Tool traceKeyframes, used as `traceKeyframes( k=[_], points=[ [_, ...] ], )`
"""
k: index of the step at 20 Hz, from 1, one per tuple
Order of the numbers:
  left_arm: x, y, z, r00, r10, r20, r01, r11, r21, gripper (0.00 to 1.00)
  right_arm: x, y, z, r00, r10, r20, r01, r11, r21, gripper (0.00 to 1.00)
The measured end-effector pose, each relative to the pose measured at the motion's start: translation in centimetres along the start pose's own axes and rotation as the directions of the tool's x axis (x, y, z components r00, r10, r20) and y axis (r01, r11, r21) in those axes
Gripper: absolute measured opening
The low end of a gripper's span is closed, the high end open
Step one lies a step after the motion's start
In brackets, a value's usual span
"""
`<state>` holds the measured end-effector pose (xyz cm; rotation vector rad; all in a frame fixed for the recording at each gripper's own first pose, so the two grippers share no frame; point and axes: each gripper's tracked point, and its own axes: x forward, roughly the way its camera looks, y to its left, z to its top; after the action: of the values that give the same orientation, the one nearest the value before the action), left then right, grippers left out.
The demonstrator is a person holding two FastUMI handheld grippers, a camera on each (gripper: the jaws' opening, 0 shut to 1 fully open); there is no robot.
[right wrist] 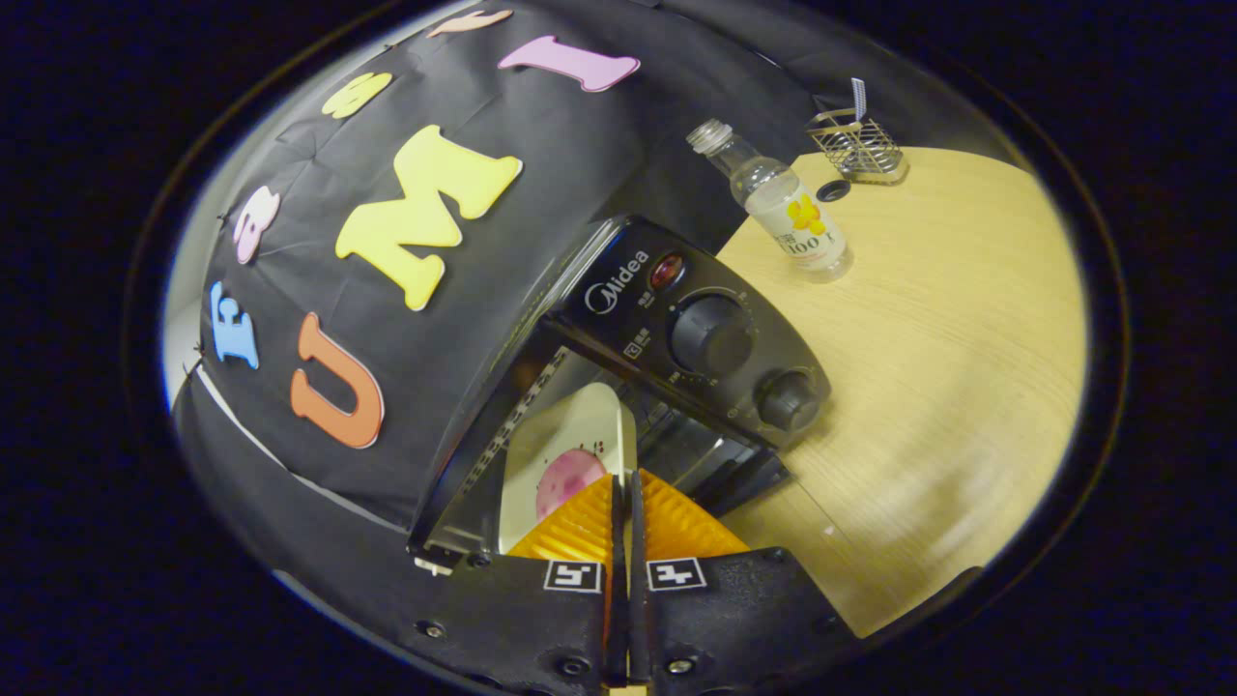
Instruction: Open the electric oven with the left hand, put the food in, and close the electric oven.
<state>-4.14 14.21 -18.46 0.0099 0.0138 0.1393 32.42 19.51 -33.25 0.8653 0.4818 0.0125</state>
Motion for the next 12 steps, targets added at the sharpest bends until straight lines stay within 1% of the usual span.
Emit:
traceKeyframes(
  k=[2,5,6,7,8,11,12],
  points=[
    [0.4,0.6,-0.7,1.000,0.015,-0.018,-0.015,1.000,0.001,0.94,2.5,-0.4,0.3,0.999,-0.013,0.035,0.014,1.000,-0.018,0.05],
    [0.2,0.9,-0.9,1.000,0.020,-0.019,-0.020,1.000,0.019,0.94,4.7,-0.7,0.3,0.997,-0.033,0.070,0.037,0.998,-0.054,0.05],
    [0.5,0.7,-1.2,1.000,0.016,-0.025,-0.015,1.000,0.024,0.94,5.2,-0.5,0.3,0.996,-0.028,0.080,0.034,0.997,-0.071,0.02],
    [0.6,0.7,-1.6,0.999,0.018,-0.037,-0.017,0.999,0.030,0.94,5.6,-0.1,0.3,0.996,-0.016,0.090,0.024,0.996,-0.087,0.05],
    [0.7,0.9,-1.9,0.999,0.025,-0.048,-0.023,0.999,0.035,0.94,5.9,0.2,0.3,0.995,-0.009,0.098,0.020,0.994,-0.107,0.06],
    [0.6,0.8,-2.1,0.998,0.031,-0.060,-0.028,0.998,0.049,0.94,6.5,1.1,0.2,0.992,-0.002,0.126,0.025,0.984,-0.175,0.06],
    [0.5,0.7,-2.1,0.998,0.027,-0.062,-0.024,0.999,0.049,0.95,6.7,1.3,0.2,0.991,0.001,0.134,0.026,0.980,-0.199,0.02]
  ],
)
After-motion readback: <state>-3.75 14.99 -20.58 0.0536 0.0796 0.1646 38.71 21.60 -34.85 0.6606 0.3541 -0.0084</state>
